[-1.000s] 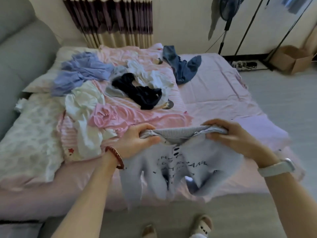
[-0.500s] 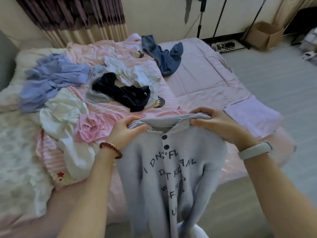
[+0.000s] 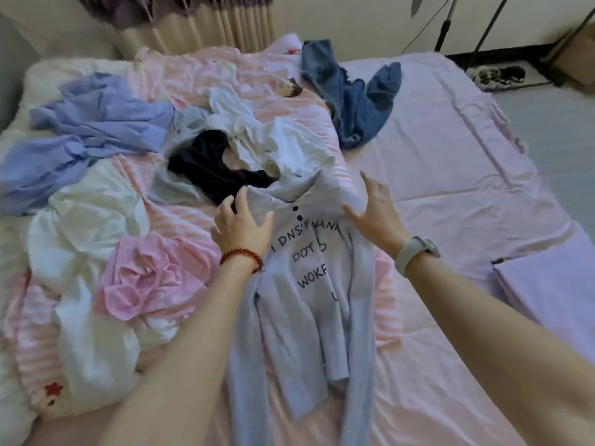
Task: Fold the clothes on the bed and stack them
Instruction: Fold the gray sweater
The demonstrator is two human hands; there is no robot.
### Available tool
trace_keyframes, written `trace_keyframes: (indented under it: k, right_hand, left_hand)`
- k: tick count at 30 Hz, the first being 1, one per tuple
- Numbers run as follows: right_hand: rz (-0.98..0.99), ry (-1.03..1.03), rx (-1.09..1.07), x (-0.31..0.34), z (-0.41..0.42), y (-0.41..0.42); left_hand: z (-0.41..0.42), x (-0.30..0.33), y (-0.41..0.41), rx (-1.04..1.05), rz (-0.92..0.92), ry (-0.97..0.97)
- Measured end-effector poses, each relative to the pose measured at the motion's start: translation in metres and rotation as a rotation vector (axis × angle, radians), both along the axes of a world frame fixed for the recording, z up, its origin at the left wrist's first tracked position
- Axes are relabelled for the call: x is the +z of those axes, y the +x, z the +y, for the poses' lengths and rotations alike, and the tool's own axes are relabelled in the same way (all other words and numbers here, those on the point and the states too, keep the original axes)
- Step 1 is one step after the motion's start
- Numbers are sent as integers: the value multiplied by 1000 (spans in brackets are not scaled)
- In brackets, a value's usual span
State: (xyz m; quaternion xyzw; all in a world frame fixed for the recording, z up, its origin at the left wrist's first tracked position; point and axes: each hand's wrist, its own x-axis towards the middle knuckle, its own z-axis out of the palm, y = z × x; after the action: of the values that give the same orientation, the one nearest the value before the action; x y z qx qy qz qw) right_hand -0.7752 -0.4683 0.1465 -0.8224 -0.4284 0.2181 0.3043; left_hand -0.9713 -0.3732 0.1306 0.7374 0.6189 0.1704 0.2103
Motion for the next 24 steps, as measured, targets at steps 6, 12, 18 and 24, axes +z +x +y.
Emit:
trace_keyframes:
  k: [6, 12, 18, 24]
  right_hand:
    - [203, -149, -205, -134, -72, -10]
    - [411, -324, -480, -202, -115, -43]
    - [344, -275, -585, -213, -125, -41]
    - [117, -139, -582, -151, -132, 53]
  left_hand:
    - [-78, -120, -19, -6, 113, -269]
    - [-115, -170, -9, -297, 265, -120]
    - [-106, -184, 23, -439, 214, -59]
    - [-75, -154, 89, -514, 148, -41]
